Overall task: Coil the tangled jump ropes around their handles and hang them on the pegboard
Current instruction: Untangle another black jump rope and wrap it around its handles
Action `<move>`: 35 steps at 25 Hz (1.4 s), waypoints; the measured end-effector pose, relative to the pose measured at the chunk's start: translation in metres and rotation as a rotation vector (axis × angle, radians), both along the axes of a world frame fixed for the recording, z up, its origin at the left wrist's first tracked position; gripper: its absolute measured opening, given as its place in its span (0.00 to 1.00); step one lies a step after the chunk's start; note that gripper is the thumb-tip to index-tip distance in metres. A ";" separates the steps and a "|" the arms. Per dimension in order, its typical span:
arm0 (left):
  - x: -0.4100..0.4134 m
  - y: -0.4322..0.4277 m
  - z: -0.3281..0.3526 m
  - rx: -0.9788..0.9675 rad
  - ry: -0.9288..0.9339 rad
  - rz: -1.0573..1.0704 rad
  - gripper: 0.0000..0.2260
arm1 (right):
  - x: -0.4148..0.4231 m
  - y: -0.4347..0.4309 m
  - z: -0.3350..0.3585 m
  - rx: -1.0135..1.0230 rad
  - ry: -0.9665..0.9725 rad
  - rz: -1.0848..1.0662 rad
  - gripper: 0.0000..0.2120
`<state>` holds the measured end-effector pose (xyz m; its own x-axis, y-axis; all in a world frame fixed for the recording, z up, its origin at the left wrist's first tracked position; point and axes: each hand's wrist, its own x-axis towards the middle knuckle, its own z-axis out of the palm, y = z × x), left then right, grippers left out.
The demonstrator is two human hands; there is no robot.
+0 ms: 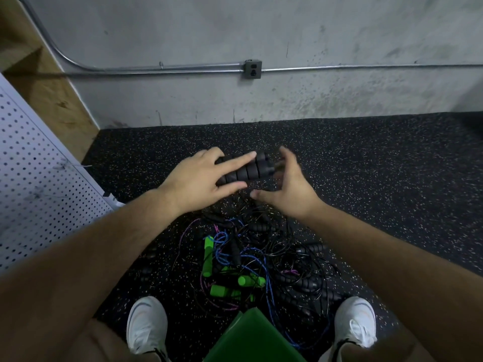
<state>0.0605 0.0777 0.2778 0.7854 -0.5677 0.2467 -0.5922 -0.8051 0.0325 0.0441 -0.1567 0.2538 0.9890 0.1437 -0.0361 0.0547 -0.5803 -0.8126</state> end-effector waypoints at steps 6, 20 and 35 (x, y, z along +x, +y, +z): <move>0.008 -0.010 0.017 -0.160 0.219 0.075 0.26 | 0.007 0.086 -0.033 0.043 0.259 0.329 0.42; 0.009 0.053 0.032 -0.449 0.215 0.036 0.26 | 0.012 0.042 0.038 -0.045 0.295 0.464 0.14; 0.009 0.024 0.015 0.070 -0.185 -0.169 0.28 | 0.007 -0.008 0.079 -0.137 0.085 0.088 0.20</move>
<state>0.0692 0.1018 0.2930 0.6229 -0.7079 0.3331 -0.7094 -0.6905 -0.1409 0.0511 -0.1648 0.3332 0.9653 0.2178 -0.1442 0.0449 -0.6821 -0.7299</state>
